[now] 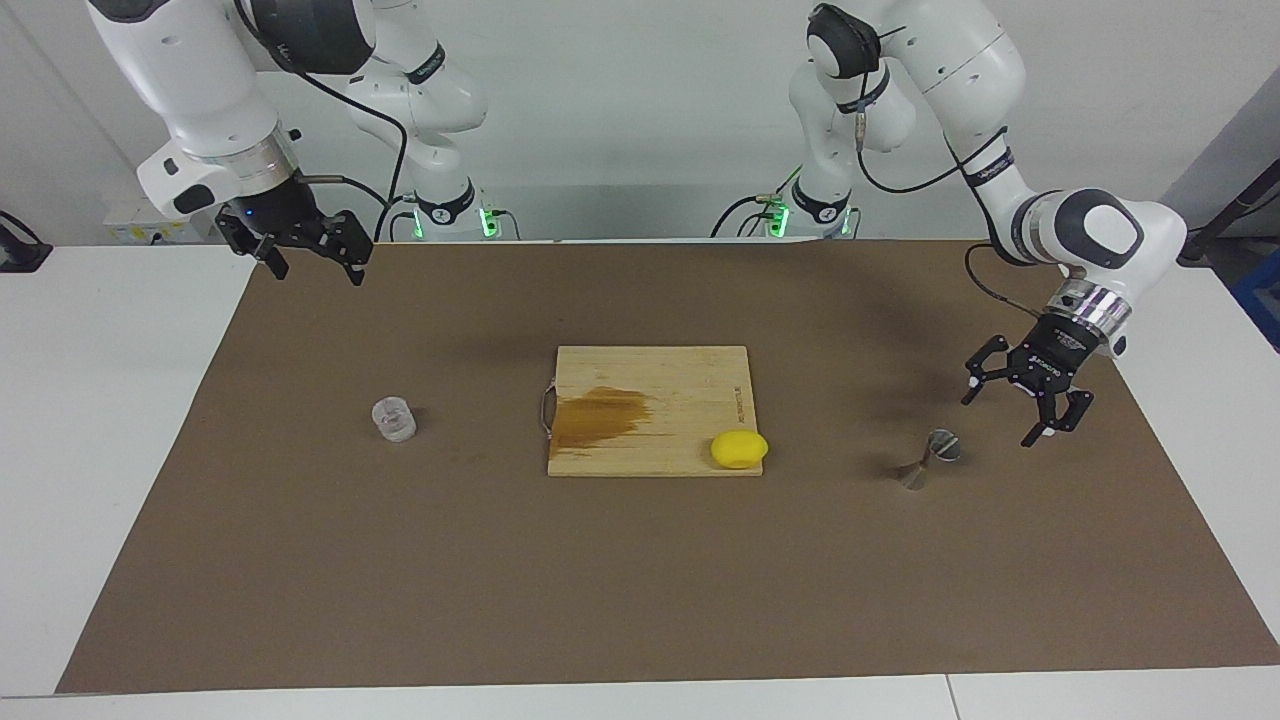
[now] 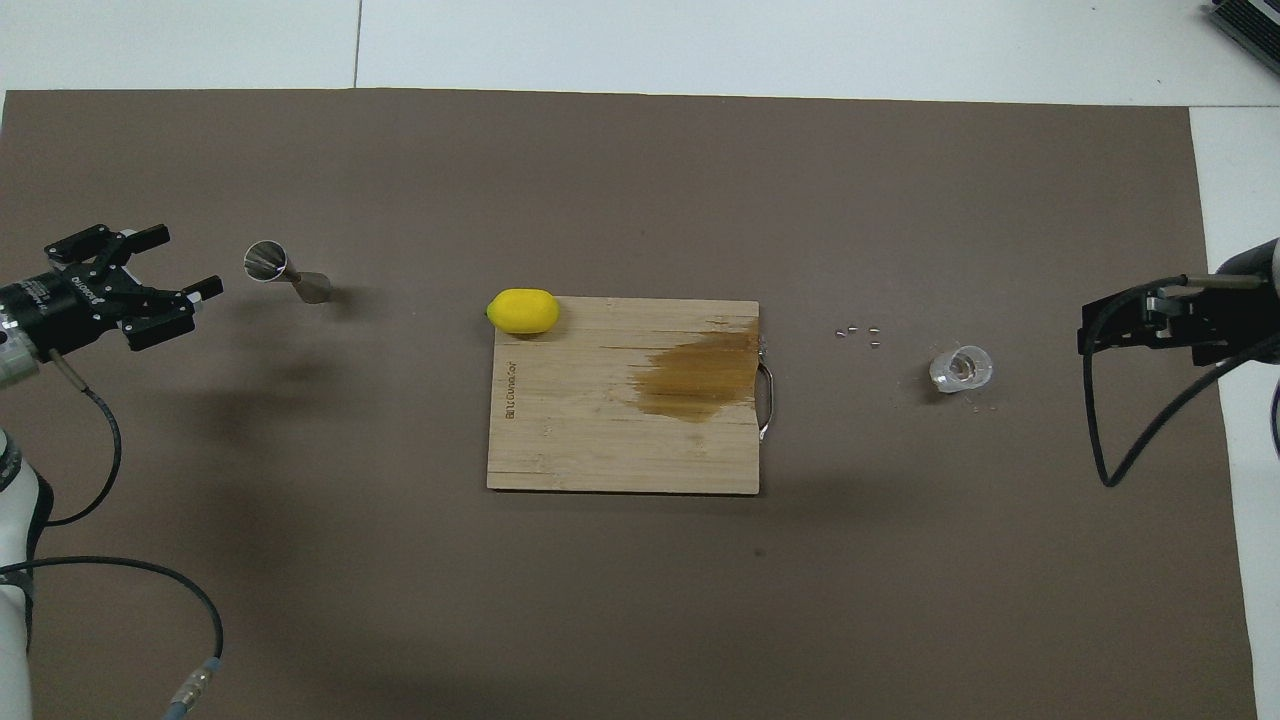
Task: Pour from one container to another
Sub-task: 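Move the open left gripper toward the small metal cup, then close the left gripper around the small metal cup, then carry the metal cup with the left gripper over the cutting board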
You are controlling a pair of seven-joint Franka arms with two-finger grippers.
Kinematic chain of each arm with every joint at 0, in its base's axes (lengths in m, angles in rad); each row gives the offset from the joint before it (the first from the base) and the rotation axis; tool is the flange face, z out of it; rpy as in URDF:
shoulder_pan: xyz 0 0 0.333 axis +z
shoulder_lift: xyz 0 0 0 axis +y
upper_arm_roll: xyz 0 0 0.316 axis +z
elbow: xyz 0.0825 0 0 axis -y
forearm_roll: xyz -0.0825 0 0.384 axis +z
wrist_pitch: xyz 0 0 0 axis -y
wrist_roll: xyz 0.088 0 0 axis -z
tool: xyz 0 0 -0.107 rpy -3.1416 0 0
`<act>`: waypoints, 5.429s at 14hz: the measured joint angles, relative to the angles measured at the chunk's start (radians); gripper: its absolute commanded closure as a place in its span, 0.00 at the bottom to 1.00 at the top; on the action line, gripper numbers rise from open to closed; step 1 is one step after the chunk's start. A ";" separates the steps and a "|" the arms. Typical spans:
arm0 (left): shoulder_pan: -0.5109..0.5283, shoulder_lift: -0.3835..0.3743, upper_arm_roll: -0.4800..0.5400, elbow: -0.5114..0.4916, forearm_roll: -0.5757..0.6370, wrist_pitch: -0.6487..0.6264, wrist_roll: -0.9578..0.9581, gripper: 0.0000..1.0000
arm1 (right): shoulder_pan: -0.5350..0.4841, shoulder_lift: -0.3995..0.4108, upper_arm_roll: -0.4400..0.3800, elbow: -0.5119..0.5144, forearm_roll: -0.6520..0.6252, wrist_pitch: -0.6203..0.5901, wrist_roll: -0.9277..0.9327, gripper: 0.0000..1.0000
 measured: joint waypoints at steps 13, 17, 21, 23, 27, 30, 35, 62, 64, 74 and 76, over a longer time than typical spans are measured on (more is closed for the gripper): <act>-0.019 0.000 -0.068 -0.012 -0.056 0.109 -0.029 0.00 | 0.000 0.000 0.000 0.000 0.000 0.000 0.000 0.00; -0.049 0.000 -0.073 -0.018 -0.057 0.115 -0.031 0.00 | 0.000 0.000 0.000 0.000 0.000 0.000 0.000 0.00; -0.063 0.001 -0.074 -0.029 -0.058 0.120 -0.031 0.00 | 0.000 0.000 0.000 0.000 0.000 0.000 0.000 0.00; -0.082 0.001 -0.075 -0.046 -0.058 0.141 -0.031 0.07 | 0.000 0.000 0.000 0.000 0.000 0.000 0.000 0.00; -0.091 0.001 -0.076 -0.053 -0.059 0.152 -0.031 0.16 | 0.000 0.000 0.000 0.000 0.000 0.000 0.000 0.00; -0.091 0.001 -0.075 -0.053 -0.059 0.153 -0.031 0.21 | 0.000 0.000 0.000 0.000 0.000 0.000 0.000 0.00; -0.091 0.001 -0.075 -0.054 -0.060 0.153 -0.032 0.23 | 0.000 0.000 0.000 0.000 0.000 0.000 0.000 0.00; -0.378 -0.106 -0.074 0.051 -0.084 0.043 -0.124 1.00 | 0.001 0.000 0.001 0.000 0.000 0.000 0.120 0.01; -0.445 -0.106 -0.078 0.051 -0.113 0.073 -0.126 1.00 | 0.003 0.000 0.003 0.000 0.001 0.000 0.233 0.01; -0.656 -0.106 -0.193 0.078 -0.175 0.369 -0.134 1.00 | -0.042 0.015 -0.002 -0.005 0.172 0.002 0.794 0.04; -0.693 -0.105 -0.198 0.078 -0.177 0.408 -0.137 1.00 | -0.087 0.040 -0.003 -0.020 0.209 0.002 0.853 0.07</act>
